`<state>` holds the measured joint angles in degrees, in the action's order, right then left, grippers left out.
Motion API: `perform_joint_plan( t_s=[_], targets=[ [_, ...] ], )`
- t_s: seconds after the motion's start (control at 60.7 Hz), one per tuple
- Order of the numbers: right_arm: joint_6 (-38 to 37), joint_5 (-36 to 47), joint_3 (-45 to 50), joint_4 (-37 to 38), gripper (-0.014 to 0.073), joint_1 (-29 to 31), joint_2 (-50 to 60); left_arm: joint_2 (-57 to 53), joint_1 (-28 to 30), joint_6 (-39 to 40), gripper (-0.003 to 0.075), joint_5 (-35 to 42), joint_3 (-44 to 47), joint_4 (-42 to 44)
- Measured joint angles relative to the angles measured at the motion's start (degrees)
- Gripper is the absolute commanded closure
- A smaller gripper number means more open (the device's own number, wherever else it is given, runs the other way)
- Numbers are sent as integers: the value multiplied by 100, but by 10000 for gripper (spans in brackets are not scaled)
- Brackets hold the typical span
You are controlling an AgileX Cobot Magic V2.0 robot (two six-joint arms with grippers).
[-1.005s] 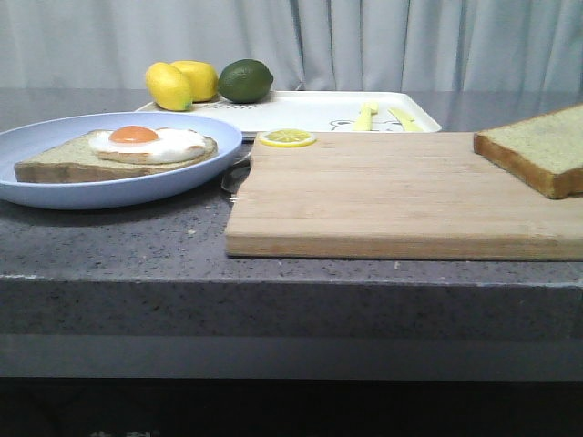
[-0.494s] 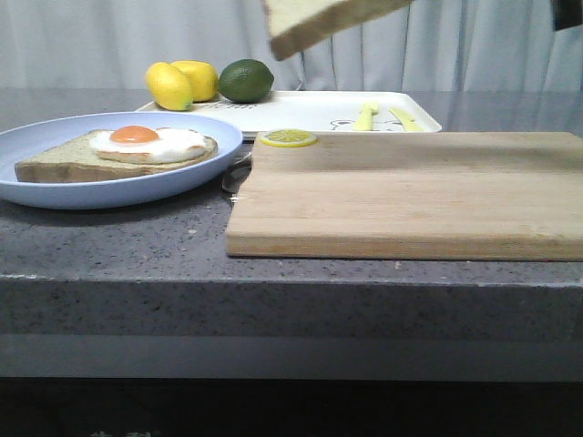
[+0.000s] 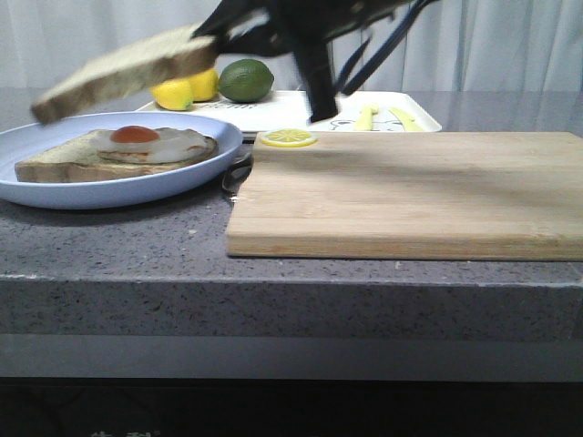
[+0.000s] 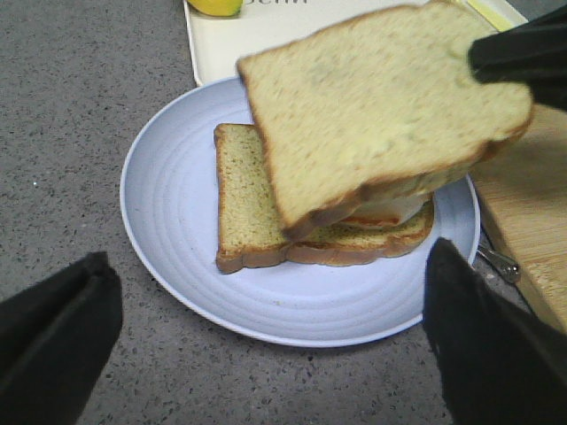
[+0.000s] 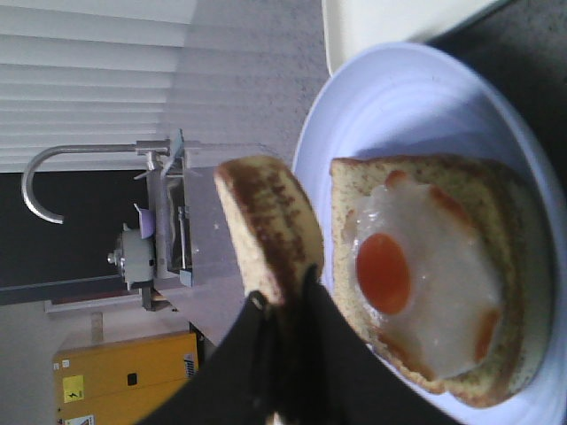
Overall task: Place bread and move sandwich to tray
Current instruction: 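Lift the bread slice with the right gripper toward the blue plate, then lower the bread onto the fried egg and open the right gripper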
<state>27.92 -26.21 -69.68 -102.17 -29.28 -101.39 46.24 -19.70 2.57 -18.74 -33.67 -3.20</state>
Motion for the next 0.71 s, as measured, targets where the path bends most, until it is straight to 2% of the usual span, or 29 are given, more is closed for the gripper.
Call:
perform_joint_plan(
  t_s=[0.214, 0.527, 0.642, 0.708],
  targets=[
    [31, -66, -304, -48, 620, -102, -614, 0, 0, 0, 51, 0, 0, 0],
    [31, 36, -327, -48, 349, -102, -673, 0, 0, 0, 51, 10, 0, 0],
    [47, 36, -327, 39, 270, -102, -673, 0, 0, 0, 51, 10, 0, 0],
    [47, 36, -327, 80, 258, -102, -673, 0, 0, 0, 51, 10, 0, 0]
  ],
)
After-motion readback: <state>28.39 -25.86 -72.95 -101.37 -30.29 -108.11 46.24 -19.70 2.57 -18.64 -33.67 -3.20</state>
